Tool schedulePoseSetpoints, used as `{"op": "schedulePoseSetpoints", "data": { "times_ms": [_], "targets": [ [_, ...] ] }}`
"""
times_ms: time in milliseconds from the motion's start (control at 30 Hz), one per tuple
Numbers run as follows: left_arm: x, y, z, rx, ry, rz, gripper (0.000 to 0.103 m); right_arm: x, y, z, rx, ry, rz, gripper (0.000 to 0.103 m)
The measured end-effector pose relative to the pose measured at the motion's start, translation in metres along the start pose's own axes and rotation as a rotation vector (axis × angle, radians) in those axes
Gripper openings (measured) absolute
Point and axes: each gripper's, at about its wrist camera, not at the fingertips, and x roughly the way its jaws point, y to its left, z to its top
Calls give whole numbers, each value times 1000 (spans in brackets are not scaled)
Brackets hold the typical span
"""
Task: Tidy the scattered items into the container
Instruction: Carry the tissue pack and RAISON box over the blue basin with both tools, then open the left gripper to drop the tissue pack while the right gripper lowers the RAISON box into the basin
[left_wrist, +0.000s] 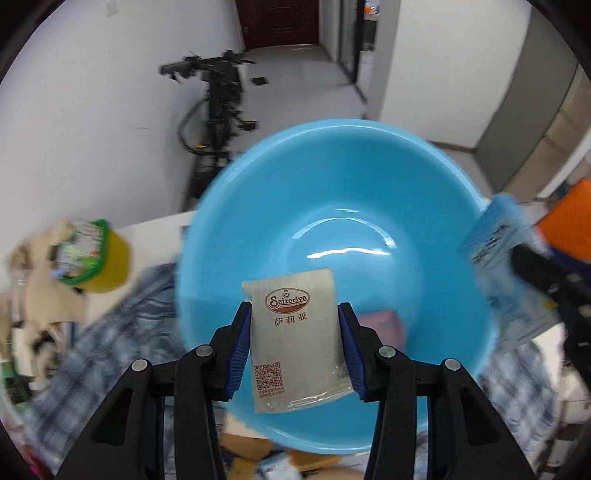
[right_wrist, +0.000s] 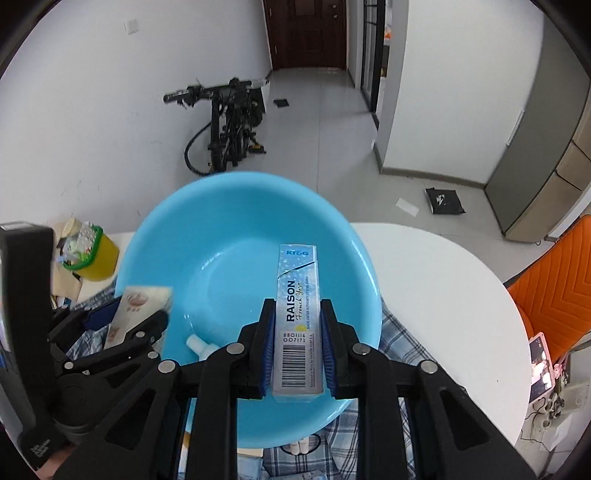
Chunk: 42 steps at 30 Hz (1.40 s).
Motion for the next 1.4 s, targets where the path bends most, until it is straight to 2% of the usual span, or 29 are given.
{"op": "schedulePoseSetpoints", "data": {
  "times_ms": [100,267,467,567,700,867,1000,1133,1267,1400],
  "targets": [
    [6,-3,0,25,11,33,48,6,-3,1,10,17,4,21],
    [15,-2,3,19,12,-3,48,28,-3,5,14,40,8,21],
    [59,-5,10,12,63,-18,48,52,-3,1,12,27,28,21],
    [80,-13,11,28,84,-26,48,64,-3,0,11,41,65,21],
    [101,-19,10,24,113,-35,48,76,-7,1,6,52,47,21],
    [122,-21,8,24,136,-26,48,85,-12,0,15,60,64,21],
    [124,-22,8,16,117,-12,49,89,-12,-2,9,62,59,21],
    [125,-21,10,-3,142,37,66,89,-16,-4,19,63,67,21],
    [114,-15,11,-33,99,10,66,89,-19,-6,22,64,68,21],
    [107,-14,10,-23,96,4,66,93,-20,-7,35,66,76,21]
  ]
}}
